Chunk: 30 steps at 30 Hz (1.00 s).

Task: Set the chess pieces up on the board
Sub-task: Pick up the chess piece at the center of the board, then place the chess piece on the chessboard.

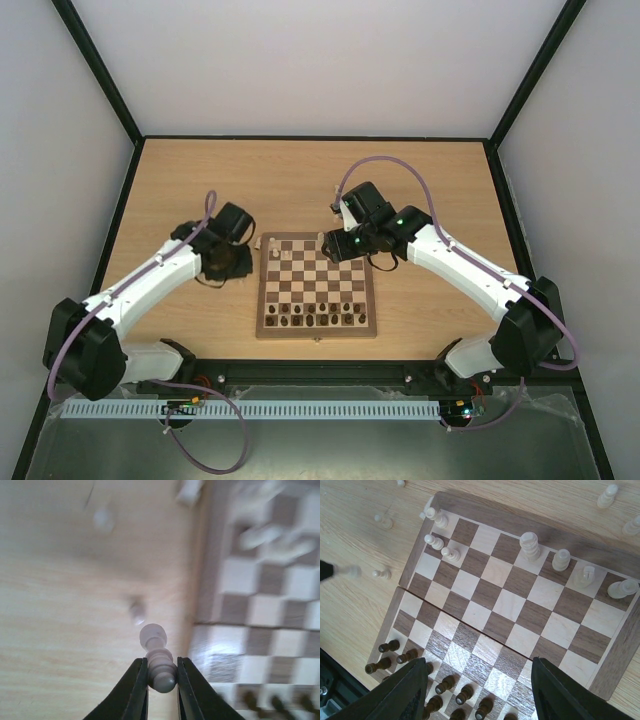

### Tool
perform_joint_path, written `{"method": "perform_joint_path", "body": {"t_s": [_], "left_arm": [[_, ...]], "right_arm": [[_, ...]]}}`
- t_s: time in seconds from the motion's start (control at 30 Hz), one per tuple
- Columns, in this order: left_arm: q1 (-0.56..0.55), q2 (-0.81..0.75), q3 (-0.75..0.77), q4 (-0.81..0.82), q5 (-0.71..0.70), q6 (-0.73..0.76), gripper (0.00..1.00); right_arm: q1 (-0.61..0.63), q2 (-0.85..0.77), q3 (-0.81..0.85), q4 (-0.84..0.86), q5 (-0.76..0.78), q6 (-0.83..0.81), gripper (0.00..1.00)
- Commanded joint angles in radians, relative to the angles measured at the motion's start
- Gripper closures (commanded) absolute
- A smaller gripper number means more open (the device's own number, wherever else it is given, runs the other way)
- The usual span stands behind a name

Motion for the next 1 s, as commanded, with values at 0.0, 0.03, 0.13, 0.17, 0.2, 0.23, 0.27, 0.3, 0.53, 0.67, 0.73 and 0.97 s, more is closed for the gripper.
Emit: {"method": "perform_joint_path", "body": {"t_s": [0.0,0.03,0.13,0.17,0.2,0.23,0.27,0.3,0.53,0.67,0.73,0.97], "left_arm": [[-0.009,0.029,0.183,-0.058,0.052,0.041,0.86],[-0.021,0.045,0.216,-0.058,0.06,0.045,0.86],[-0.067,0.14,0.318,-0.049,0.075,0.059,0.85],[-0.081,0.171,0.354,-0.044,0.078,0.065,0.85],[-0.093,0.203,0.385,-0.04,0.081,0.07,0.85],[-0.106,0.229,0.414,-0.035,0.082,0.074,0.85],[-0.117,0.26,0.442,-0.031,0.08,0.082,0.85],[-0.128,0.293,0.468,-0.031,0.074,0.089,0.85],[-0.16,0.45,0.56,0.037,0.098,0.113,0.85],[-0.177,0.514,0.596,0.064,0.101,0.118,0.84],[-0.184,0.541,0.615,0.073,0.1,0.116,0.83],[-0.19,0.624,0.668,0.086,0.077,0.117,0.82]], "right_arm": [[-0.003,-0.028,0.002,-0.017,0.026,-0.01,0.43],[-0.003,-0.029,0.004,-0.02,0.035,-0.009,0.43],[-0.005,-0.032,0.011,-0.03,0.063,-0.007,0.42],[-0.005,-0.034,0.013,-0.034,0.074,-0.006,0.42],[-0.006,-0.035,0.013,-0.038,0.082,-0.005,0.43],[-0.008,-0.038,0.012,-0.039,0.091,-0.004,0.42],[-0.011,-0.041,0.011,-0.042,0.098,-0.003,0.43],[-0.014,-0.044,0.01,-0.042,0.104,-0.001,0.43],[-0.048,-0.078,-0.014,-0.043,0.11,0.004,0.42],[-0.058,-0.085,-0.024,-0.04,0.111,0.004,0.42],[-0.061,-0.085,-0.024,-0.039,0.109,0.004,0.42],[-0.065,-0.081,-0.028,-0.033,0.103,-0.001,0.42]]}}
